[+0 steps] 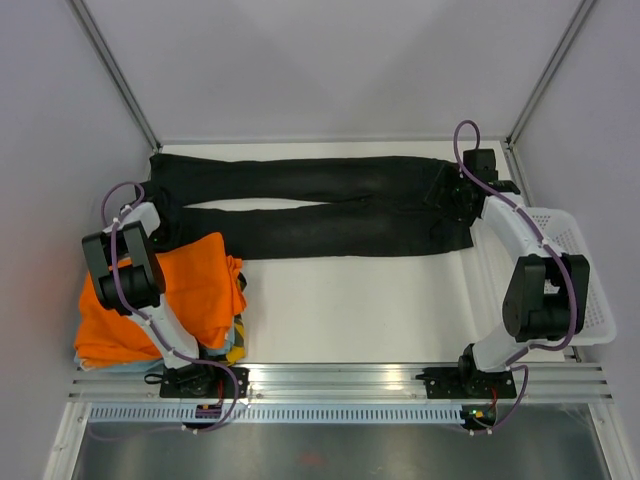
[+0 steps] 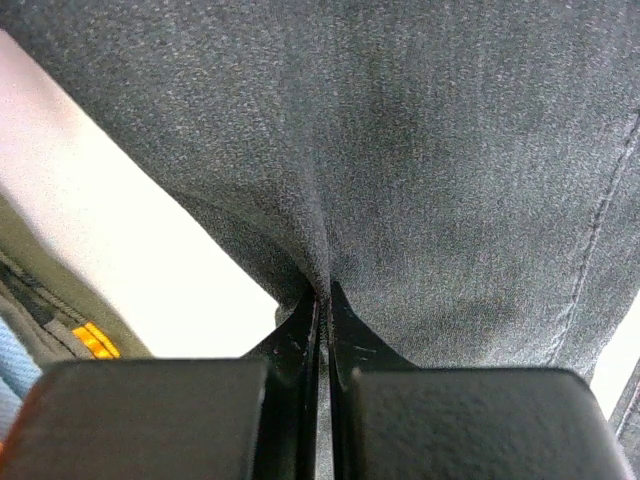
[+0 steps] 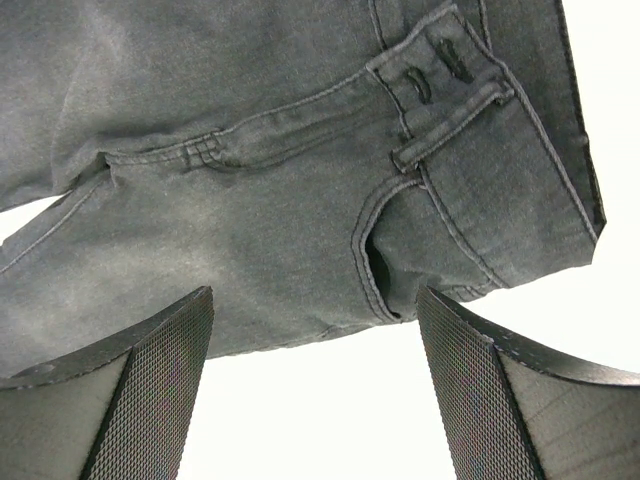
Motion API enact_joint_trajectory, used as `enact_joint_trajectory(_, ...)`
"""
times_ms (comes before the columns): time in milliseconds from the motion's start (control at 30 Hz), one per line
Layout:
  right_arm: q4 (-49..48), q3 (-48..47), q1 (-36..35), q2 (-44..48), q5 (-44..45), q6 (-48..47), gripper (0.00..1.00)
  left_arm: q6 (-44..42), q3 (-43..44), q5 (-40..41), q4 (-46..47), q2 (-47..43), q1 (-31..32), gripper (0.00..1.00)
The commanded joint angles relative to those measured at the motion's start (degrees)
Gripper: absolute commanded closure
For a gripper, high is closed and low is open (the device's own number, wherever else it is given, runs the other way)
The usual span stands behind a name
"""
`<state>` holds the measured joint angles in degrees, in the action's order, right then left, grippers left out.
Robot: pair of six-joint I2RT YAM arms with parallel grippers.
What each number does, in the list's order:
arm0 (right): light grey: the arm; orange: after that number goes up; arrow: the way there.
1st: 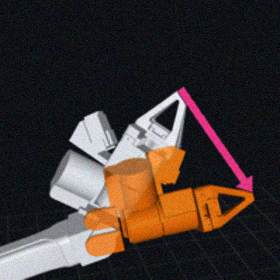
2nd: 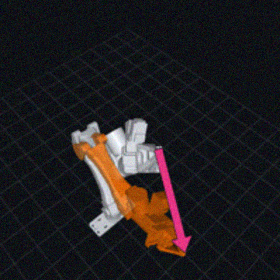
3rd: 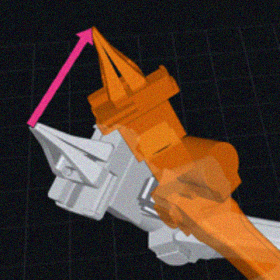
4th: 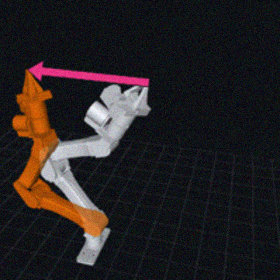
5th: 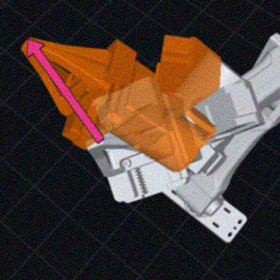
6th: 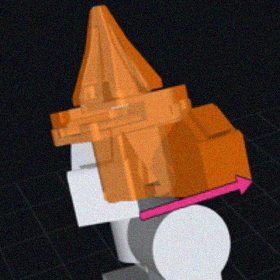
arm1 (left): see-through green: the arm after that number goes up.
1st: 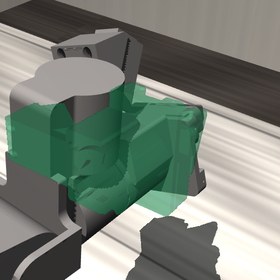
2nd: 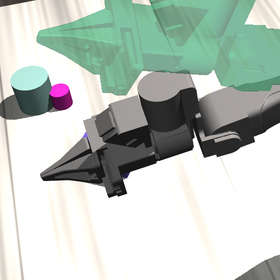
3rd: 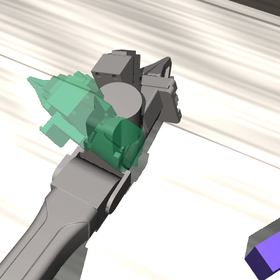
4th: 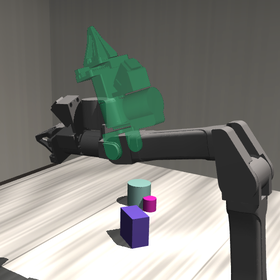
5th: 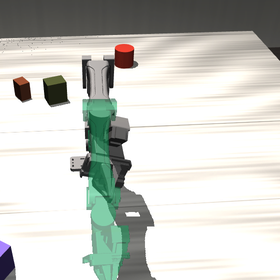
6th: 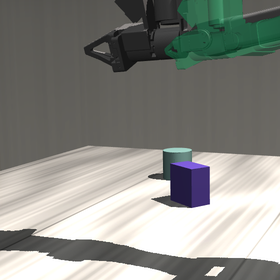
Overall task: Fold and stack the trousers
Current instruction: Fold the trousers
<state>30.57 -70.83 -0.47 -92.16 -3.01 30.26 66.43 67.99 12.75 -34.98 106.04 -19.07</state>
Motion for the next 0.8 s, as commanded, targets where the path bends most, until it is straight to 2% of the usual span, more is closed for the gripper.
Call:
enact_joint_trajectory(0, 0.98, 1.04, -0.49, 2.6, -0.07, 1.47, 0.12, -3.58, 2.14, -0.45, 3.52, -0.73, -0.44, 0.98)
enact_joint_trajectory(233, 1.43, 6.65, -2.08, 3.38, 0.45, 5.68, 0.14, -7.46, 9.44, 2.1, 0.18, -7.41, -0.44, 0.98)
enact_joint_trajectory(467, -2.97, 12.99, -3.75, 8.13, 2.3, 11.31, 0.14, -9.92, 15.68, 0.35, -0.7, -8.4, -0.53, 0.98)
enact_joint_trajectory(767, -4.46, 16.07, -5.15, 6.12, 3.45, 19.56, 0.14, -11.06, 14.46, -1.33, -1.23, -8.83, -0.44, 0.98)
